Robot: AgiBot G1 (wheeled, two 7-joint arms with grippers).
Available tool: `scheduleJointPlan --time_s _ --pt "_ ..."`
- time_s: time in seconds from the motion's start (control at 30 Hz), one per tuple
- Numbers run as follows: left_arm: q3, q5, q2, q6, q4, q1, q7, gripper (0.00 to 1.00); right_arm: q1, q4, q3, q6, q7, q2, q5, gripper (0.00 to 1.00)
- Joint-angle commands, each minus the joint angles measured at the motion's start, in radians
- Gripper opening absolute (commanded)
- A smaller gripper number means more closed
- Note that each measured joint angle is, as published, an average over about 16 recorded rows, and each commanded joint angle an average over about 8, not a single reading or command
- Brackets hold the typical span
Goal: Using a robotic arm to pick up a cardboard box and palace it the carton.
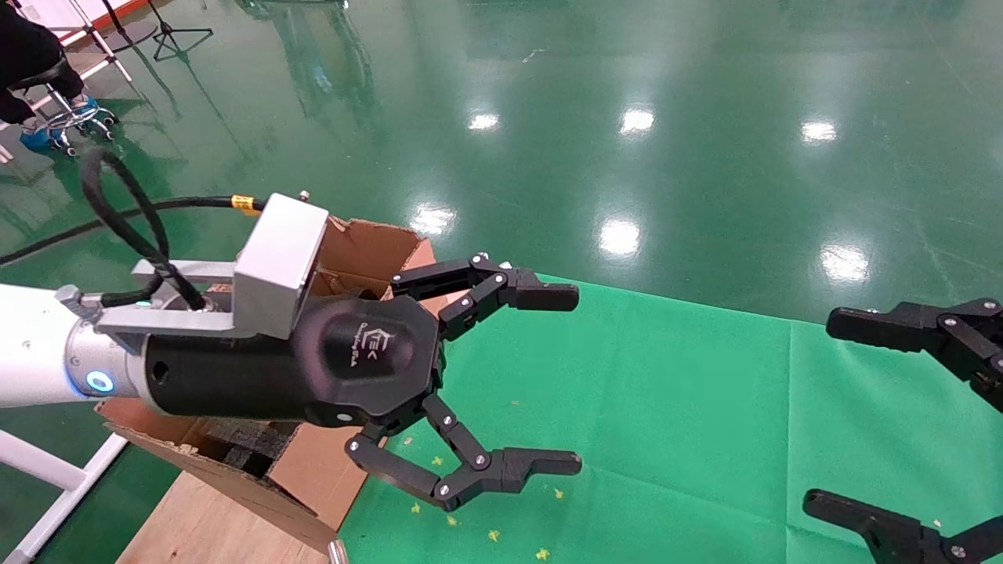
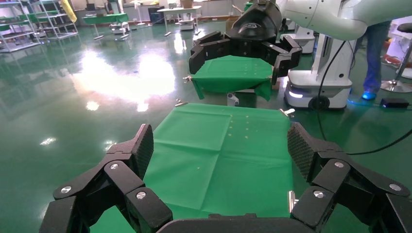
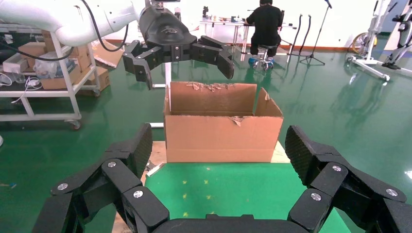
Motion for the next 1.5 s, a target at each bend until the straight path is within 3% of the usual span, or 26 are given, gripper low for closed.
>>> scheduleJointPlan --time_s 0.03,1.5 --pt "0.000 0.001 0.000 0.000 0.000 0.000 0.000 1.00 0.000 0.000 0.000 0.000 0.000 0.000 0.000 1.00" --pt "0.001 0.003 0.000 -0.001 0.002 -0.002 -0.001 1.00 0.000 0.000 0.000 0.000 0.000 0.000 0.000 1.00"
